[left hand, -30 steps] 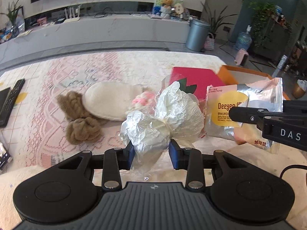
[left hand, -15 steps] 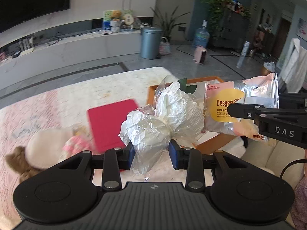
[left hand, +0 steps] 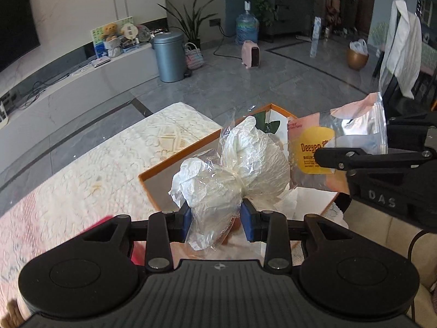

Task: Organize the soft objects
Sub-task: 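Carry the plastic bag and wipes pack over the orange box with both tools, then open both tools to drop the bag and wipes pack into the box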

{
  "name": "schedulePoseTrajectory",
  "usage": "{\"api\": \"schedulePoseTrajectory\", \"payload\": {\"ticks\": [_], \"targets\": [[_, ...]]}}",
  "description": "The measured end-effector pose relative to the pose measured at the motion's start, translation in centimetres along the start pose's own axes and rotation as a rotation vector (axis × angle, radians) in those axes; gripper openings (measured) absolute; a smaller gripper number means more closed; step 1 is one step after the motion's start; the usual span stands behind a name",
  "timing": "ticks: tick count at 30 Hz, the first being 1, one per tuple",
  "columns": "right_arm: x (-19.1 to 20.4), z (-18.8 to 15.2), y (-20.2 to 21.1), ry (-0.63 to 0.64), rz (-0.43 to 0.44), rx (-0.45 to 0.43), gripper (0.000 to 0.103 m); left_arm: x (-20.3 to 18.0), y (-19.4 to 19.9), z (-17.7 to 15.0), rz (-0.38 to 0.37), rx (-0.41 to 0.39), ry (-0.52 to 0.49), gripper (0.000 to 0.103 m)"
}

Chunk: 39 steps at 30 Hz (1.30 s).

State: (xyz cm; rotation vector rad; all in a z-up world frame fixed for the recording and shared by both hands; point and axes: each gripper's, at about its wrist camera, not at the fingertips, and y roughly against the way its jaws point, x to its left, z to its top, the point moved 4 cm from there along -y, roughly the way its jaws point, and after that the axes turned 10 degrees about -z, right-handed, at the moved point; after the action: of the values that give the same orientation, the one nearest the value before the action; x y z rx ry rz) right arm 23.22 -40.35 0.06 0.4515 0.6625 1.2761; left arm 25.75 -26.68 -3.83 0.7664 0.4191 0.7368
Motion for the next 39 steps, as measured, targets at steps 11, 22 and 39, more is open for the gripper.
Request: {"api": "schedulePoseTrajectory", "payload": {"ticks": [11, 22, 39], "targets": [[-0.4, 0.5, -7.8, 0.013, -0.022, 0.056, 0.021, 0.9, -6.9, 1.1, 0.014, 0.120, -0.068, 0.041], [0.9, 0.0, -11.5, 0.113, -0.014, 0.100, 0.021, 1.7, -10.4, 1.2, 0.030, 0.190, -0.081, 0.042], [3.3, -1.0, -12.8, 0.222, 0.070, 0.210, 0.031, 2.7, -11.6, -0.2, 0.058, 0.300, -0.060, 0.058]]}}
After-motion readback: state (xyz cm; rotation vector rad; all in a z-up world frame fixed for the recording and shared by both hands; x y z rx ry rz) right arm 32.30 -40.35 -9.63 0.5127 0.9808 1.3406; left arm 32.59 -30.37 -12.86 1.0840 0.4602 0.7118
